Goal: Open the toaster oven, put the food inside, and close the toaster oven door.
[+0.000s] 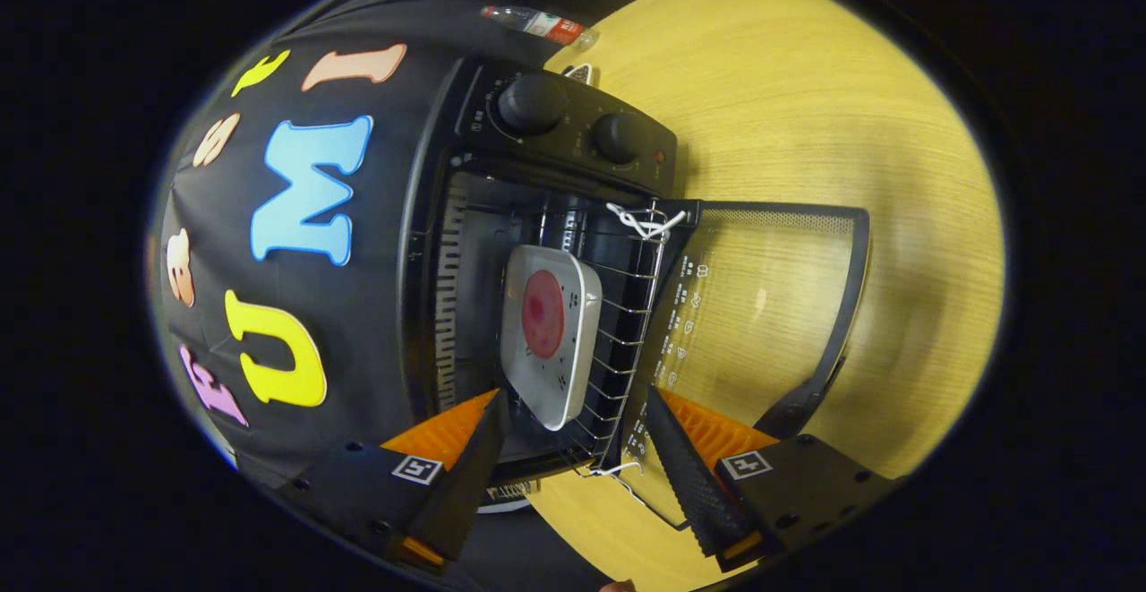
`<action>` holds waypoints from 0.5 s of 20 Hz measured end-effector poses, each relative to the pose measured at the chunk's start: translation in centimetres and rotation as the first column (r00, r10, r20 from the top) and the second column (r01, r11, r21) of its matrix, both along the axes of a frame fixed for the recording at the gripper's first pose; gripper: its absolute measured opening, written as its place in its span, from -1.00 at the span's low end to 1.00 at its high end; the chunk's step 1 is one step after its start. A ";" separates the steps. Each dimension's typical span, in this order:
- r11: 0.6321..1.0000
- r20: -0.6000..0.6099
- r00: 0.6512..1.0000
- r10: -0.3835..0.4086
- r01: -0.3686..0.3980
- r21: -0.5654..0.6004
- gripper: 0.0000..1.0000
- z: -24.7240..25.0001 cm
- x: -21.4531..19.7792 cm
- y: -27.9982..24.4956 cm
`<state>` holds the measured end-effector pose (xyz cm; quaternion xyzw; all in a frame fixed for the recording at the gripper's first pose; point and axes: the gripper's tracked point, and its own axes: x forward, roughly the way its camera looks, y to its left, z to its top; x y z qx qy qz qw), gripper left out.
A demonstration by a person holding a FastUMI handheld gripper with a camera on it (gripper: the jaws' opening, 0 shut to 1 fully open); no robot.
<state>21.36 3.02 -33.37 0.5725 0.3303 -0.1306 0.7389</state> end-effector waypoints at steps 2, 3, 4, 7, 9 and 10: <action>0.987 0.045 0.992 0.122 -0.116 -0.116 0.93 1.3 -0.9 -0.2; 0.969 0.051 0.982 0.182 -0.170 -0.179 0.94 1.7 -1.5 -0.4; 0.949 0.052 0.971 0.235 -0.217 -0.230 0.94 2.1 -2.2 -0.6; 0.877 0.024 0.938 0.346 -0.314 -0.365 0.94 2.3 -4.7 -1.6; 0.816 -0.014 0.913 0.408 -0.372 -0.442 0.94 1.9 -6.5 -2.0; 0.786 -0.022 0.895 0.446 -0.404 -0.469 0.94 1.8 -7.2 -1.8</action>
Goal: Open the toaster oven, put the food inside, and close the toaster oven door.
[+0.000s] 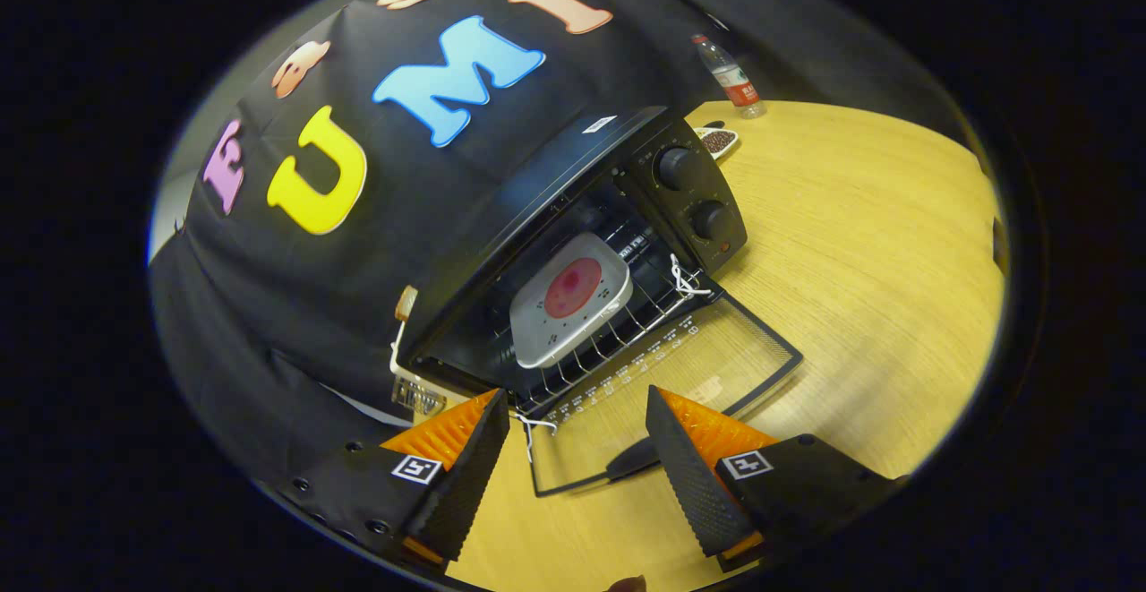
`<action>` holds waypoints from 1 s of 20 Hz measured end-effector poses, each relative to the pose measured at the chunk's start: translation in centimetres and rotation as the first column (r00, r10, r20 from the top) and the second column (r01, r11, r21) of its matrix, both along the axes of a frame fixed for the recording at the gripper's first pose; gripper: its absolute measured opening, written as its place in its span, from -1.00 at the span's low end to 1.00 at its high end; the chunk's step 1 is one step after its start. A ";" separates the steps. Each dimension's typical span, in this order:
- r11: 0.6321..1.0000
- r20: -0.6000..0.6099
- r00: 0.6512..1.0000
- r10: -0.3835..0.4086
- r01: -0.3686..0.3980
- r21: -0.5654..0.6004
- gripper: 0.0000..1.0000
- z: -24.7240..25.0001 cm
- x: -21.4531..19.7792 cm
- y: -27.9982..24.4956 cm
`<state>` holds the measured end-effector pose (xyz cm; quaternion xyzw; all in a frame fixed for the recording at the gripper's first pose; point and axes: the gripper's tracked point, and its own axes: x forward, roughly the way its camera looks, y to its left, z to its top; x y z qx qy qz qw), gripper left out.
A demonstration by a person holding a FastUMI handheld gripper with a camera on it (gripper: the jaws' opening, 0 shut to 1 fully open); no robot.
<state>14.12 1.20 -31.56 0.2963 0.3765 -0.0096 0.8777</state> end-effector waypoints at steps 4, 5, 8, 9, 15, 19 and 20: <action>0.985 -0.018 0.993 0.114 -0.116 -0.131 0.95 -1.0 -2.3 -0.2; 0.976 -0.027 0.990 0.139 -0.142 -0.163 0.95 -1.2 -2.6 -0.3; 0.942 -0.060 0.975 0.214 -0.222 -0.253 0.96 -2.3 -3.7 -0.3; 0.928 -0.078 0.968 0.237 -0.250 -0.277 0.96 -2.7 -4.1 -0.3; 0.837 -0.203 0.924 0.324 -0.380 -0.394 0.96 -5.2 -5.5 -0.6; 0.810 -0.292 0.892 0.346 -0.441 -0.386 0.96 -7.3 -6.1 -0.4; 0.806 -0.315 0.884 0.346 -0.452 -0.383 0.96 -7.9 -6.2 -0.4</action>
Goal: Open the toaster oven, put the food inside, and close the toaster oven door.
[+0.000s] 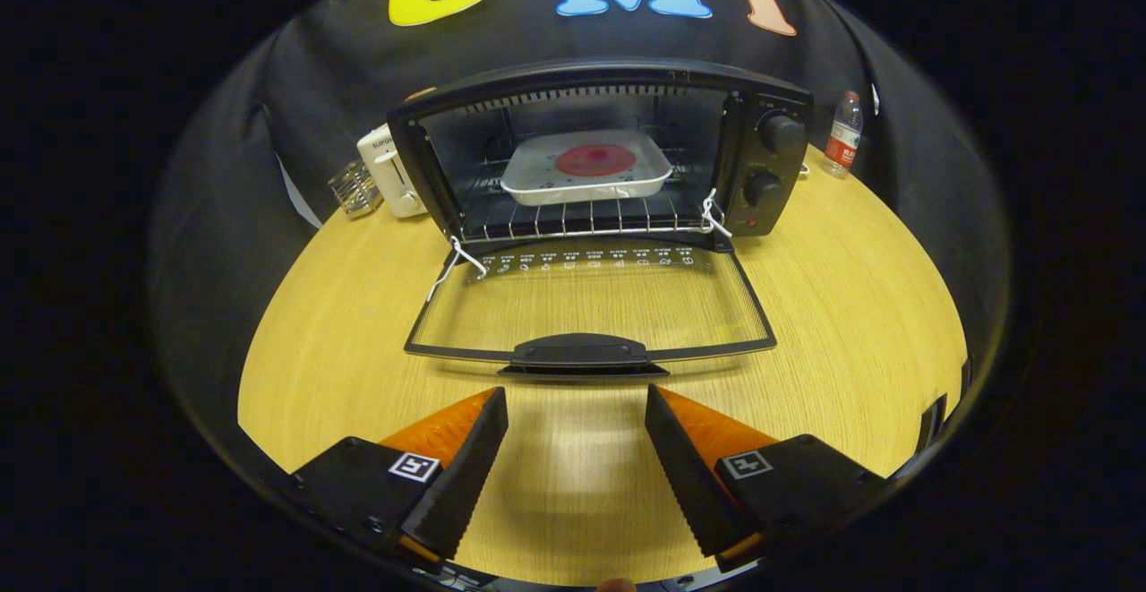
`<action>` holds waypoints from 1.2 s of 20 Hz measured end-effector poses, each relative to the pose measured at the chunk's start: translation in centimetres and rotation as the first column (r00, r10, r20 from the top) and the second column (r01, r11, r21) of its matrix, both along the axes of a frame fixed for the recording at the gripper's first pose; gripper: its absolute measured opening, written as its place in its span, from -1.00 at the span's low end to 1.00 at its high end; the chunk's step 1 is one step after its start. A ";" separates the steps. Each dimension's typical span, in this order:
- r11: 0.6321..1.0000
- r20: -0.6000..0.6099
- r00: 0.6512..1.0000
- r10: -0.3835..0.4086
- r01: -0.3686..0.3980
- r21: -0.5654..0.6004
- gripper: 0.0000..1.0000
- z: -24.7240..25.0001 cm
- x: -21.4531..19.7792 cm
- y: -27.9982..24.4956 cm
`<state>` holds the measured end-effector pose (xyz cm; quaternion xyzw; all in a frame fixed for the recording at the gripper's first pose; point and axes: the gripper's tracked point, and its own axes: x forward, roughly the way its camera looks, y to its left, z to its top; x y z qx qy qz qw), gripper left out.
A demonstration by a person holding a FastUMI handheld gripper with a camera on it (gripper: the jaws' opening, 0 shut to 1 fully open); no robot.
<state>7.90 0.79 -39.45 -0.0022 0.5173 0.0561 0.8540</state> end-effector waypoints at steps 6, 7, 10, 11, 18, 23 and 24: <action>0.999 -0.059 0.998 -0.016 0.014 -0.040 0.97 -2.2 0.5 -0.4; 0.999 -0.064 0.998 -0.026 0.024 -0.040 0.97 -2.4 0.7 -0.4; 0.998 -0.077 0.996 -0.055 0.051 -0.047 0.97 -3.1 1.0 -0.5; 0.997 -0.086 0.994 -0.062 0.058 -0.052 0.97 -3.3 0.9 -0.4; 0.995 -0.045 0.998 -0.052 0.048 -0.084 0.96 -3.1 1.2 -0.4; 0.996 0.009 0.999 -0.053 0.054 -0.076 0.96 -1.7 1.2 -0.3; 0.996 0.018 0.998 -0.054 0.055 -0.071 0.97 -1.3 1.2 -0.3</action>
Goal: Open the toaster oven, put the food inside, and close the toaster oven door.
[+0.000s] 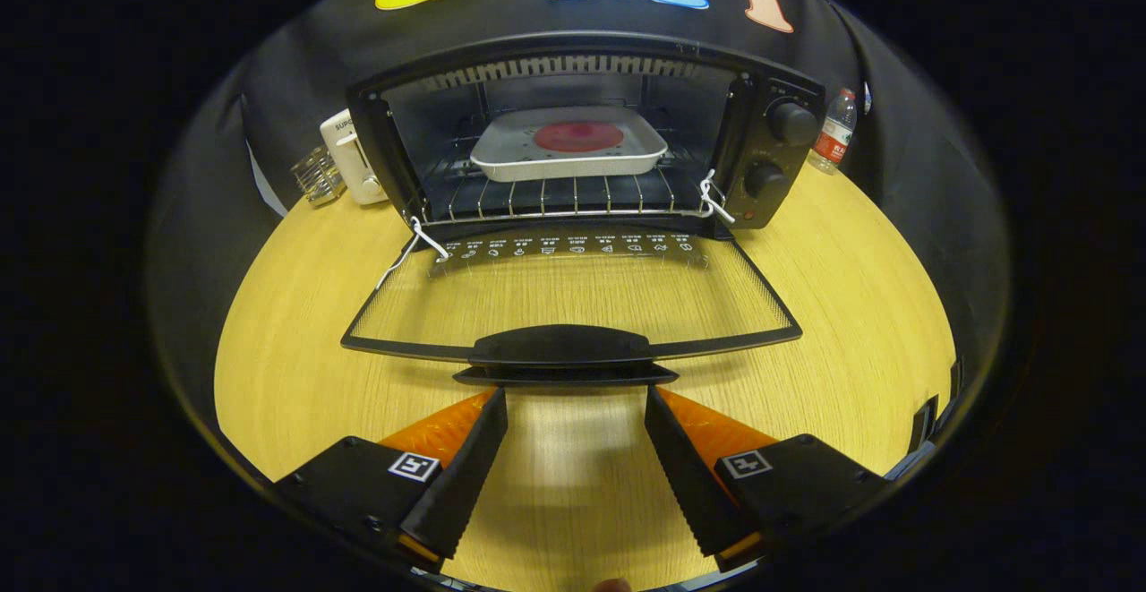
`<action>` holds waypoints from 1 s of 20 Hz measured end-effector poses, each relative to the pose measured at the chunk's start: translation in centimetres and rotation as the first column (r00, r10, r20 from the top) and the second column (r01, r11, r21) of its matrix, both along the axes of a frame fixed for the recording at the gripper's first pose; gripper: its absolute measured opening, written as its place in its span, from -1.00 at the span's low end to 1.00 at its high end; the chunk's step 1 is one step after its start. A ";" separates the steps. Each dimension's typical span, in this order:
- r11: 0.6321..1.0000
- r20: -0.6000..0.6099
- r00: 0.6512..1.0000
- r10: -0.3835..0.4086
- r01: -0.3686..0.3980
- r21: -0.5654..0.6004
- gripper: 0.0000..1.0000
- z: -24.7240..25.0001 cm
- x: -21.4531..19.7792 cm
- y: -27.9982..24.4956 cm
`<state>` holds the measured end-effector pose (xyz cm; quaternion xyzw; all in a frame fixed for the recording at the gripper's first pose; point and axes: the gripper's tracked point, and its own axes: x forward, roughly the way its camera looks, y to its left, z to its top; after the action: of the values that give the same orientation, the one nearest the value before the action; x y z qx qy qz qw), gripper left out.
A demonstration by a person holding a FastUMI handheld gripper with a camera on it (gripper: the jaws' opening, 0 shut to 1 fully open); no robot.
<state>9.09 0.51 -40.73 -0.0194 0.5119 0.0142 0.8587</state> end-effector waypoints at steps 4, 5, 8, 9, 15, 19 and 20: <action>1.000 0.042 0.999 -0.006 0.005 0.027 0.96 1.6 0.1 0.1; 1.000 0.052 0.999 -0.005 0.004 0.029 0.96 1.9 0.1 0.1; 0.999 0.077 0.997 -0.005 0.002 0.035 0.96 2.8 0.3 0.2; 0.999 0.083 0.997 -0.007 0.003 0.040 0.96 3.2 0.4 0.3; 0.997 0.172 0.985 -0.017 0.004 0.075 0.97 5.8 1.7 0.4; 0.998 0.229 0.973 -0.010 -0.005 0.065 0.96 7.3 3.0 0.4; 0.998 0.242 0.970 0.000 -0.013 0.053 0.96 7.6 3.3 0.3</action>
<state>12.37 0.86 -33.11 0.0009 0.4028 0.0285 0.9149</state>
